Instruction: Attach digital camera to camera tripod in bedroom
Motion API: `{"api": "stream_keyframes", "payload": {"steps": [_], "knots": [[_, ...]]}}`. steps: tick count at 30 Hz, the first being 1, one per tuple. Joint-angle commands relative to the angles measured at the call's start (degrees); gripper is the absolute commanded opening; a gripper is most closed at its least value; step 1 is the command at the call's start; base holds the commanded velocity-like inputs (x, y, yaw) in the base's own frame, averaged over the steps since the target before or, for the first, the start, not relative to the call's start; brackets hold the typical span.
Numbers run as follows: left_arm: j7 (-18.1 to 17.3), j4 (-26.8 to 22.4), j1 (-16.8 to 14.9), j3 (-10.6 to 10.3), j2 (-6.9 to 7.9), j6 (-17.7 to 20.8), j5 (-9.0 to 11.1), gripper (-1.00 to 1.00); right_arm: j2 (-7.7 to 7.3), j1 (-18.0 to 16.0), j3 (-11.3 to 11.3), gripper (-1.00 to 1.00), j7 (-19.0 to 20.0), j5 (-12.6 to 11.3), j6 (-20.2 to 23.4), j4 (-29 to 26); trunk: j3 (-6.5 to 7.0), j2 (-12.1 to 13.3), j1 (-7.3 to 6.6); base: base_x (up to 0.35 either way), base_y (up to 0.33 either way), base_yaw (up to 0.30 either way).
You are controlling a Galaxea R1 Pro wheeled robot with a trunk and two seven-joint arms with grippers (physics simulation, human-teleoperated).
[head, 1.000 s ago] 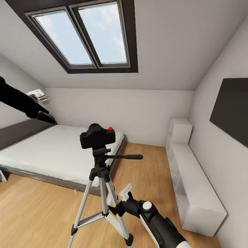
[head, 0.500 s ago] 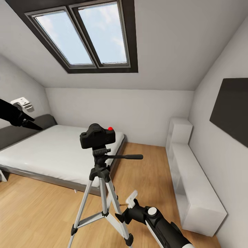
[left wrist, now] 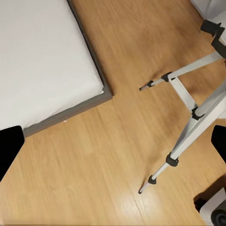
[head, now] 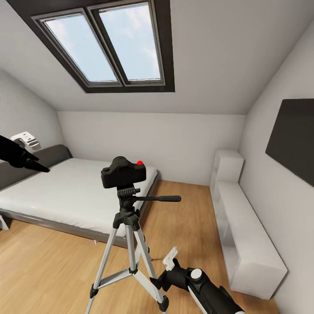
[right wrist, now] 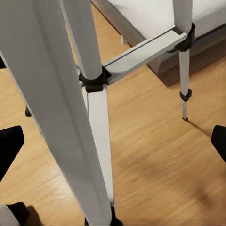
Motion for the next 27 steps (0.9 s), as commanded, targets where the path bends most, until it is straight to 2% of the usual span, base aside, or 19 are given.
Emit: {"api": "stream_keyframes", "payload": {"steps": [1, 6, 11, 15, 18, 20, 22, 24, 27], "knots": [[0.01, 0.00, 0.02, -0.32, 0.24, 0.19, 0.21, 1.00, 0.01, -0.02, -0.03, 1.00, 0.20, 0.52, 0.18, 0.22, -0.03, -0.05, 0.03, 0.000, 0.000, 0.000], [0.39, 0.39, 1.17, -0.29, 0.66, -0.02, 0.16, 1.00, 0.26, -0.02, -0.02, 1.00, 0.19, 0.50, 0.10, 3.50, -0.03, -0.05, 0.03, 0.000, 0.000, 0.000], [2.54, 0.61, 3.19, -0.26, 0.82, -0.10, 0.23, 1.00, 0.30, -0.02, -0.18, 1.00, -0.10, 0.42, 0.03, 8.99, -0.03, -0.05, 0.03, 0.000, 0.000, 0.000], [5.31, 0.71, 6.91, -0.24, 1.04, -0.05, 0.32, 1.00, 0.03, -0.02, -0.39, 1.00, -2.13, 0.36, -0.03, 14.57, -0.03, -0.05, 0.03, 0.000, 0.000, 0.000], [7.49, 0.83, 11.46, -0.07, 1.47, 0.00, 1.40, 1.00, -0.08, -0.02, -0.50, 1.00, -5.19, 0.20, -0.06, 19.27, -0.03, -0.05, 0.03, 0.000, 0.000, 0.000], [9.16, 1.43, 15.88, 0.56, 1.90, 0.00, 3.73, 1.00, -0.31, 0.03, -0.53, 1.00, -7.81, 0.12, -0.04, 22.07, -0.03, -0.05, 0.03, 0.000, 0.000, 0.000], [11.20, 2.97, 21.64, 1.75, 2.41, -0.44, 7.41, 1.00, -1.10, 0.13, -0.54, 1.00, -10.75, 0.03, -0.02, 24.77, -0.03, -0.05, 0.03, 0.000, 0.000, 0.000], [13.44, 5.30, 28.50, 3.66, 2.80, -2.72, 12.12, 1.00, -2.29, 0.48, -0.56, 1.00, -13.47, -0.12, -0.07, 27.39, -0.03, -0.05, 0.03, 0.000, 0.000, 0.000], [16.50, 10.16, 40.14, 7.11, 3.09, -10.36, 20.32, 1.00, -3.74, 1.72, -0.56, 1.00, -16.26, -0.23, -0.23, 30.33, -0.03, -0.05, 0.03, 0.000, 0.000, 0.000]]}}
